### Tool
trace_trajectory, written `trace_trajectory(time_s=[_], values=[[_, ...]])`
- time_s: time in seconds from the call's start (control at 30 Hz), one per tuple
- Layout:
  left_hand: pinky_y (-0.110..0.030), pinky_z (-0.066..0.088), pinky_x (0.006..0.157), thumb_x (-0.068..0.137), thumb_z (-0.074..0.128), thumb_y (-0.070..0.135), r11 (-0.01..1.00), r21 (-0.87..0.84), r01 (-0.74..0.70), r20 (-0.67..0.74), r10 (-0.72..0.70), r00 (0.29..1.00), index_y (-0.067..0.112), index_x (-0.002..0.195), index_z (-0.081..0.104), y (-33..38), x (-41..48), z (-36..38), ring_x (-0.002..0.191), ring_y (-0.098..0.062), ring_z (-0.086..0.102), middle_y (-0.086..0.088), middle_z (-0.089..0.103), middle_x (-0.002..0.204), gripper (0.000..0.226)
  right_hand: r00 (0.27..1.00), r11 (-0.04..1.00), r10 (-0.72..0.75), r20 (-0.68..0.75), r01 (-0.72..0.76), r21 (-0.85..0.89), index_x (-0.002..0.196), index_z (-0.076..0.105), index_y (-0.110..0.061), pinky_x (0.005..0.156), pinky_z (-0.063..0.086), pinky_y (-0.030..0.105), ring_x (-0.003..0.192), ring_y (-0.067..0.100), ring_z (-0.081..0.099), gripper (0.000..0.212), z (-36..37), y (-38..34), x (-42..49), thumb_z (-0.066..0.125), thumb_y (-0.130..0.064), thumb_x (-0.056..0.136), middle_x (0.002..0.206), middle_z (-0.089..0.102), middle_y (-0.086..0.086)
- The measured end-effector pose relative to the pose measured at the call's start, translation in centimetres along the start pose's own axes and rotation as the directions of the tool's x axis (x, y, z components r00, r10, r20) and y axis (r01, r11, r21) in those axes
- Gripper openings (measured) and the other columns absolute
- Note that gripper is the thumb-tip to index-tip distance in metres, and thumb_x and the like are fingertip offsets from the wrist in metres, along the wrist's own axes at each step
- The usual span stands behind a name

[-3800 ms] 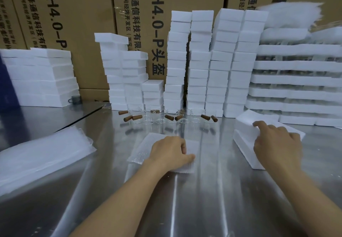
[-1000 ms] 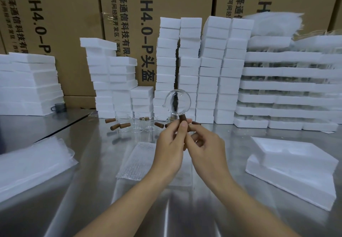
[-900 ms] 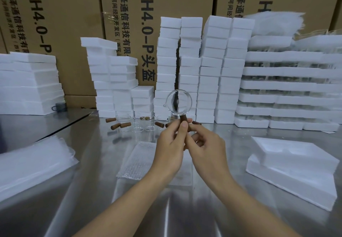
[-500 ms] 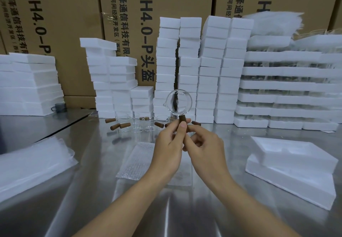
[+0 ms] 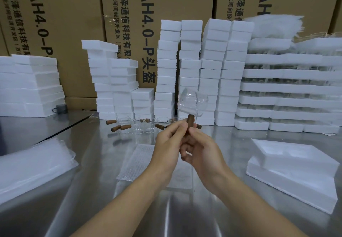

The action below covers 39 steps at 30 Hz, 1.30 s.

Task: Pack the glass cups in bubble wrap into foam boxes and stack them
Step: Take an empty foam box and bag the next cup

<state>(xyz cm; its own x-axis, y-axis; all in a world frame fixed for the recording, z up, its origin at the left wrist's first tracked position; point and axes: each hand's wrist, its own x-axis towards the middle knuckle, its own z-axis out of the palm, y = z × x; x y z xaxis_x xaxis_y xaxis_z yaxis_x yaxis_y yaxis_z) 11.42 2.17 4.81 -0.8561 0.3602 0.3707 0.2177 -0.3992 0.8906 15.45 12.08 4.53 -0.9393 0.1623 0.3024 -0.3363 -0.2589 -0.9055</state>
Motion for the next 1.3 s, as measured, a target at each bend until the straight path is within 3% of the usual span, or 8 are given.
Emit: trace_trajectory(time_s=[0.1, 0.2, 0.3, 0.4, 0.63, 0.87, 1.07, 1.3], values=[[-0.022, 0.038, 0.055, 0.104, 0.067, 0.031, 0.999, -0.014, 0.038, -0.048, -0.039, 0.998, 0.025, 0.111, 0.082, -0.1, 0.1, 0.0, 0.081, -0.026, 0.048, -0.001, 0.081, 0.110, 0.018, 0.991, 0.969, 0.115, 0.064, -0.126, 0.211, 0.089, 0.074, -0.019, 0.067, 0.041, 0.032, 0.063, 0.016, 0.051, 0.030, 0.0, 0.2, 0.0, 0.051, -0.031, 0.103, 0.081, 0.061, 0.005], [-0.017, 0.040, 0.052, 0.099, 0.074, 0.026, 0.997, -0.077, 0.022, -0.063, -0.027, 0.998, 0.028, 0.109, 0.082, -0.4, 0.1, -0.2, 0.066, -0.014, 0.049, 0.000, 0.081, 0.108, 0.013, 0.982, 0.945, 0.165, 0.091, -0.184, 0.269, 0.100, 0.069, -0.014, 0.067, 0.039, 0.032, 0.067, 0.016, 0.051, 0.030, -0.1, 0.4, 0.1, 0.050, -0.037, 0.102, 0.081, 0.058, 0.006], [-0.017, 0.041, 0.050, 0.095, 0.080, 0.026, 0.996, -0.089, -0.006, -0.091, -0.002, 0.996, 0.025, 0.111, 0.082, -0.6, 0.1, -0.2, 0.055, -0.008, 0.045, -0.014, 0.064, 0.091, 0.016, 0.979, 0.942, 0.174, 0.107, -0.197, 0.272, 0.095, 0.068, -0.013, 0.066, 0.037, 0.032, 0.064, 0.016, 0.050, 0.034, -0.2, 0.3, 0.2, 0.049, -0.041, 0.102, 0.073, 0.053, 0.005], [-0.017, 0.039, 0.048, 0.094, 0.079, 0.024, 0.993, -0.112, -0.025, -0.131, 0.010, 0.991, 0.023, 0.111, 0.082, -0.8, 0.2, 0.0, 0.053, -0.007, 0.042, -0.012, 0.061, 0.090, 0.017, 0.977, 0.940, 0.173, 0.123, -0.201, 0.276, 0.093, 0.069, -0.014, 0.068, 0.037, 0.033, 0.063, 0.016, 0.050, 0.035, -0.3, 0.3, 0.2, 0.049, -0.041, 0.103, 0.072, 0.053, 0.005], [-0.016, 0.039, 0.045, 0.089, 0.084, 0.031, 0.992, -0.123, -0.037, -0.174, 0.015, 0.985, 0.030, 0.106, 0.082, -0.9, -0.2, 0.3, 0.048, -0.007, 0.039, 0.004, 0.044, 0.058, 0.018, 0.974, 0.937, 0.177, 0.140, -0.210, 0.278, 0.085, 0.067, -0.017, 0.070, 0.037, 0.033, 0.062, 0.015, 0.049, 0.034, -0.1, 0.2, 0.0, 0.051, -0.042, 0.101, 0.070, 0.051, 0.003], [-0.017, 0.038, 0.043, 0.076, 0.082, 0.038, 0.992, -0.116, -0.040, -0.191, 0.018, 0.981, 0.033, 0.104, 0.082, -0.7, -0.2, 0.4, 0.047, -0.006, 0.041, 0.004, 0.044, 0.058, 0.028, 0.973, 0.934, 0.182, 0.142, -0.216, 0.284, 0.096, 0.064, -0.015, 0.070, 0.036, 0.033, 0.062, 0.015, 0.049, 0.029, -0.1, 0.2, 0.0, 0.053, -0.042, 0.099, 0.072, 0.051, 0.003], [-0.017, 0.039, 0.045, 0.092, 0.081, 0.025, 0.992, -0.124, -0.028, -0.180, 0.006, 0.984, 0.032, 0.107, 0.082, -0.7, -0.3, 0.3, 0.049, -0.006, 0.042, 0.005, 0.047, 0.058, 0.017, 0.975, 0.936, 0.173, 0.141, -0.207, 0.284, 0.092, 0.063, -0.016, 0.070, 0.035, 0.033, 0.062, 0.015, 0.048, 0.029, -0.1, 0.2, 0.0, 0.055, -0.043, 0.097, 0.072, 0.050, 0.003], [-0.017, 0.037, 0.044, 0.092, 0.082, 0.024, 0.992, -0.126, -0.030, -0.185, 0.006, 0.983, 0.031, 0.106, 0.082, -0.7, -0.2, 0.3, 0.050, -0.007, 0.041, 0.004, 0.046, 0.058, 0.016, 0.974, 0.934, 0.177, 0.140, -0.211, 0.289, 0.088, 0.064, -0.016, 0.069, 0.036, 0.033, 0.062, 0.015, 0.048, 0.031, -0.2, 0.3, 0.0, 0.054, -0.043, 0.099, 0.072, 0.050, 0.003]])
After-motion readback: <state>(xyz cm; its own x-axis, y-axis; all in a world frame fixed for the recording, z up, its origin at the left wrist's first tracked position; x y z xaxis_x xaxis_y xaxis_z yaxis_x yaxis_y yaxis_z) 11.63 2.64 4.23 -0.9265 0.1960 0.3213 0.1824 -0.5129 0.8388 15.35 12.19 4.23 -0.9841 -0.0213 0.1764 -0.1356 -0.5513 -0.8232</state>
